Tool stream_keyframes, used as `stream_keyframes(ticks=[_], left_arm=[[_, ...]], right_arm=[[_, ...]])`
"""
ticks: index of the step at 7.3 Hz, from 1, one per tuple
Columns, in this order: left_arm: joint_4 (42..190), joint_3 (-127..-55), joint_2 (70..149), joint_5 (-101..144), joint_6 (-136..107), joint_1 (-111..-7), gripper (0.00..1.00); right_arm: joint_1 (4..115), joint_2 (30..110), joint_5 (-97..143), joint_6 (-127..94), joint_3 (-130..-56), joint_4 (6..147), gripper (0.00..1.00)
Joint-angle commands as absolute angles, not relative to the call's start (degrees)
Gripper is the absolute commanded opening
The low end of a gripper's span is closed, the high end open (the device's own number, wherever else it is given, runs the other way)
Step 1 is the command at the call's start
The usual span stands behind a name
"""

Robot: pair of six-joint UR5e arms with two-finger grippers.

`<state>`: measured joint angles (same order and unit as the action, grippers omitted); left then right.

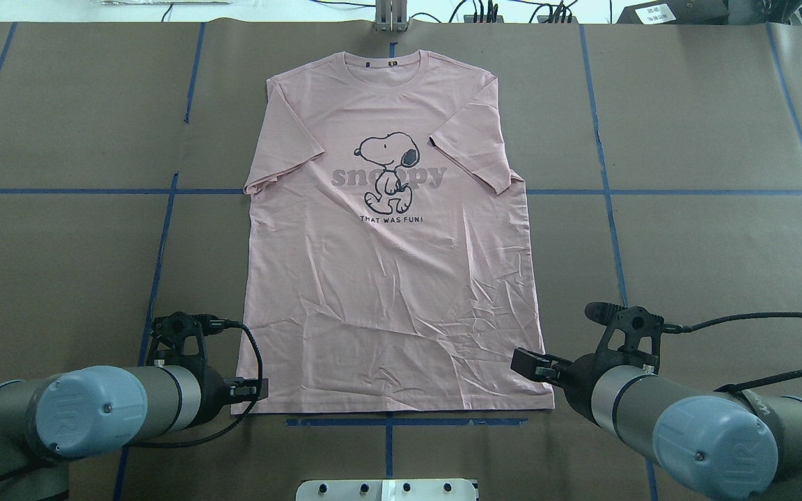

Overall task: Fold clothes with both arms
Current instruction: 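Lower both grippers to the hem corners nearest the robot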

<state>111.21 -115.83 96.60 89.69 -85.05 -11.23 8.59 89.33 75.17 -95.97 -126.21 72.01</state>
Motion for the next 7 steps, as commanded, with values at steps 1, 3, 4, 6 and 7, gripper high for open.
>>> stream_keyframes(ticks=[1, 3, 4, 6, 7], left_arm=[[111.01, -115.31, 96.59, 89.65, -85.25, -10.81, 0.59], [110.92, -115.14, 96.77, 89.65, -85.25, -10.02, 0.55], [110.92, -115.14, 96.85, 89.74, -85.17, -9.85, 0.55], [110.83, -115.14, 96.94, 89.74, -85.17, -9.58, 0.44], [110.83, -115.14, 96.94, 89.74, -85.25, -9.58, 0.26]], right_arm=[[8.53, 89.3, 74.97, -95.98, -126.12, 71.98, 0.94], [8.44, 89.3, 74.88, -95.98, -126.04, 71.98, 0.94], [8.44, 89.38, 74.88, -95.98, -126.04, 71.98, 0.94], [8.35, 89.3, 74.88, -96.06, -126.04, 71.98, 0.94], [8.26, 89.3, 74.88, -96.06, -126.04, 71.98, 0.94]])
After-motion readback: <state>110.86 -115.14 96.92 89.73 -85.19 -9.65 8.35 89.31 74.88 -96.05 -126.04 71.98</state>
